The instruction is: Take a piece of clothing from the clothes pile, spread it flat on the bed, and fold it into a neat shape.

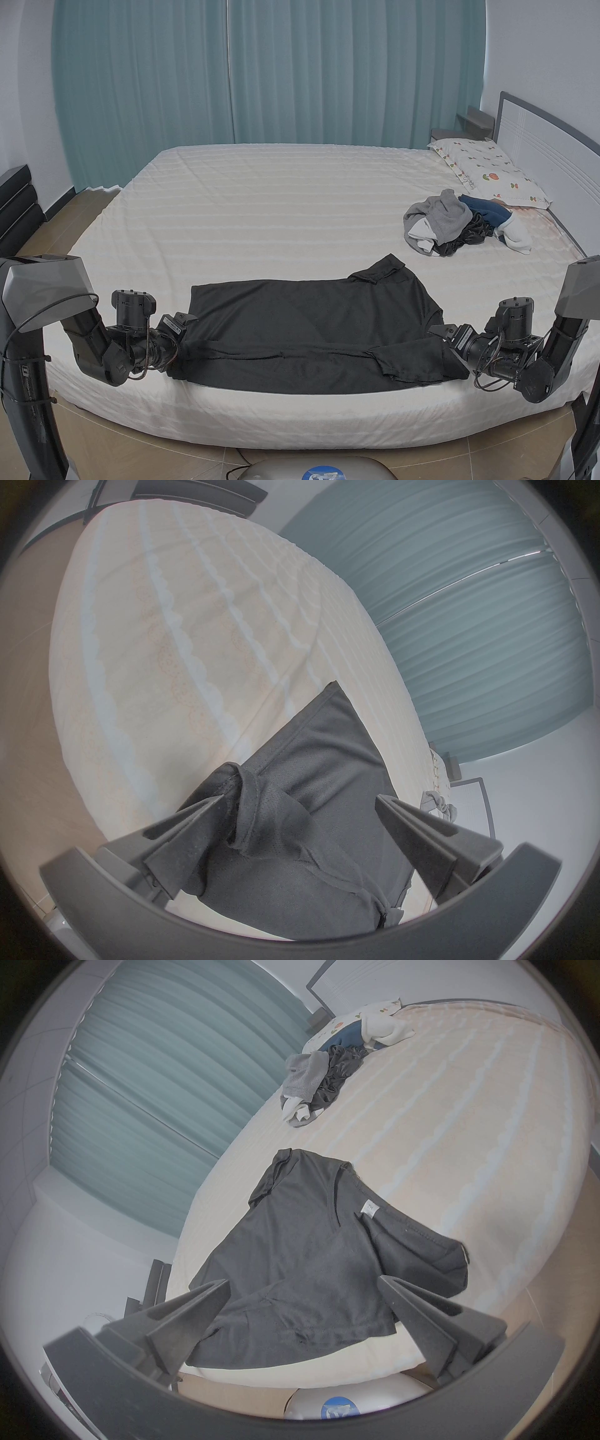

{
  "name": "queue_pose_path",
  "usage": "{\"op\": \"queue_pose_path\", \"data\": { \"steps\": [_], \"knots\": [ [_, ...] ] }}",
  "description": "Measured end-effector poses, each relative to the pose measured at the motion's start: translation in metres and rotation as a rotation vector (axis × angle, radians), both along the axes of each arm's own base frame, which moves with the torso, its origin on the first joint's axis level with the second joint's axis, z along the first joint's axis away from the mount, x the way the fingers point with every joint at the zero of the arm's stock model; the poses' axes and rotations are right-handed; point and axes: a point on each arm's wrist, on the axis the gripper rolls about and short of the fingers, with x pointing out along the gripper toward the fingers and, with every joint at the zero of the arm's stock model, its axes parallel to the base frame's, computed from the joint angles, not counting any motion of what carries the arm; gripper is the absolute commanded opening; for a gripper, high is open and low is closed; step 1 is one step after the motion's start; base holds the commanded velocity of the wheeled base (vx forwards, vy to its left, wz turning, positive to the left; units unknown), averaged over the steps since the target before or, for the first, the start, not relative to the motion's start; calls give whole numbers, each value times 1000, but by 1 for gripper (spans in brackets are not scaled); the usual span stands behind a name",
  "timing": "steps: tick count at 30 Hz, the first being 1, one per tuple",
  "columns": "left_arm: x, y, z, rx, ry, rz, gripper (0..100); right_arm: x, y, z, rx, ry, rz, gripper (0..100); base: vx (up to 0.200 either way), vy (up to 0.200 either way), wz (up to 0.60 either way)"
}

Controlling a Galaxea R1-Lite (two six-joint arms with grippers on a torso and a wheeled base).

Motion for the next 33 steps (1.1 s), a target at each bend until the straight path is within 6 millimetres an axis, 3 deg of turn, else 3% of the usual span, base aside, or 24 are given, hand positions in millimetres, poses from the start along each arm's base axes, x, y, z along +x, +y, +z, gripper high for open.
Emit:
{"op": "queue_pose_path", "data": {
  "steps": [15,27,28,33],
  "knots": [
    [0,0,-1,8,0,7,100,31,-6,-28,46,-5,19,100,0,0,0],
    [1,-1,-1,9,0,7,100,44,-13,-50,56,27,13,100,0,0,0],
    [1,-1,-1,9,1,6,100,45,-14,-51,56,27,10,0,0,0,0],
    [1,-1,-1,9,0,6,100,50,-18,-53,60,11,-3,0,0,0,0]
  ]
}}
